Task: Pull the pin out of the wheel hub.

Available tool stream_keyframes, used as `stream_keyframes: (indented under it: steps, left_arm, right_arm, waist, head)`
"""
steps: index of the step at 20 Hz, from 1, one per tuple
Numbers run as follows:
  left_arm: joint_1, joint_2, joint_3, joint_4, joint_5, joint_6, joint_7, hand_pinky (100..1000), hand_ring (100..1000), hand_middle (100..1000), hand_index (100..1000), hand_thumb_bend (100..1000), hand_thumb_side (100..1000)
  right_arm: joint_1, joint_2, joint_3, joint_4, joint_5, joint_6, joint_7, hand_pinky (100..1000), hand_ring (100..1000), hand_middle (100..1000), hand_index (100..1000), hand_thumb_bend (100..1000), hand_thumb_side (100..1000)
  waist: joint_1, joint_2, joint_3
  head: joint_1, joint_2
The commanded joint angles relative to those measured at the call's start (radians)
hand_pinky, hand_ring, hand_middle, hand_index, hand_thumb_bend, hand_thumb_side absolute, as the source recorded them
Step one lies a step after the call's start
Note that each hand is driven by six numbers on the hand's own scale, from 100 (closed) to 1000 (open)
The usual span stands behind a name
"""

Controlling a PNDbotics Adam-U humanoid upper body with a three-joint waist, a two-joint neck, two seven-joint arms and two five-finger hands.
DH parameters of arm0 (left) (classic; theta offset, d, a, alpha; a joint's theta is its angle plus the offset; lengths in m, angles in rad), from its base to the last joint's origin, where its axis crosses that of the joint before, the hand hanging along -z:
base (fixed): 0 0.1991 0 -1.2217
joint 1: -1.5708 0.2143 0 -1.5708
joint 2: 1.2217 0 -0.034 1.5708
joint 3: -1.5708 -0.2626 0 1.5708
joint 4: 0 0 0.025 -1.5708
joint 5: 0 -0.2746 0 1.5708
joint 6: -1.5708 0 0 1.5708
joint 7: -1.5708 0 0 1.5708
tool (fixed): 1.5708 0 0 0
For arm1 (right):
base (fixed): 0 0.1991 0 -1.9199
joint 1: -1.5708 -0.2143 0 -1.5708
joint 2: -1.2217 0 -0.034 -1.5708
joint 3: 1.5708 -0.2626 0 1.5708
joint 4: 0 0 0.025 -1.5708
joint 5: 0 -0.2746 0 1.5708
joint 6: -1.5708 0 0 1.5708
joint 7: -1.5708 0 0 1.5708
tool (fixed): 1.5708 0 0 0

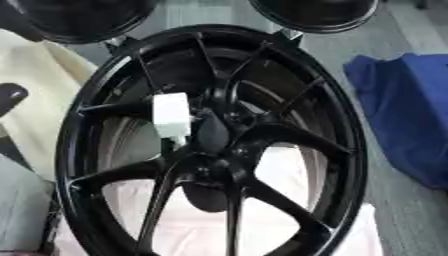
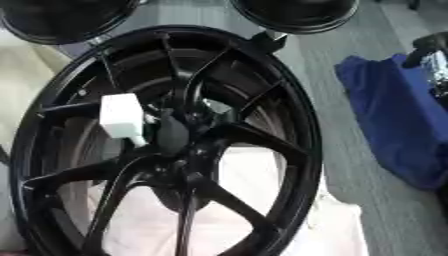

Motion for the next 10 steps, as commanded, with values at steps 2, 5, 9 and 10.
stream_keyframes:
  steps: [2,5,9,10]
  left_arm:
    - [-0.094,0.047,-0.055,-0.014,0.041,0.010,-0.077,878,769,699,819,306,619]
    - [-0.162,0.028,-0.105,-0.014,0.064,0.019,-0.132,882,767,700,826,329,602]
    - [-0.223,0.005,-0.153,-0.014,0.087,0.077,-0.145,884,746,685,829,420,627]
    - [-0.228,0.005,-0.167,-0.014,0.088,0.111,-0.124,891,736,680,831,445,625]
  right_arm:
    - [-0.005,-0.044,-0.003,-0.018,0.008,0.002,0.005,775,578,514,615,100,473]
    - [-0.007,-0.047,0.001,-0.018,0.008,0.004,0.009,775,578,513,615,100,475]
    - [-0.007,-0.047,0.005,-0.018,0.008,0.007,0.013,775,578,513,614,100,476]
    - [-0.006,-0.048,0.005,-0.018,0.008,0.008,0.014,775,578,513,614,100,476]
  waist:
    - [0.004,-0.027,-0.009]
    - [0.008,-0.029,-0.017]
    - [0.008,-0.030,-0.023]
    - [0.009,-0.030,-0.023]
  head:
    - [0.002,-0.014]
    - [0.003,-0.015]
    - [0.001,-0.016]
    - [0.000,-0.016]
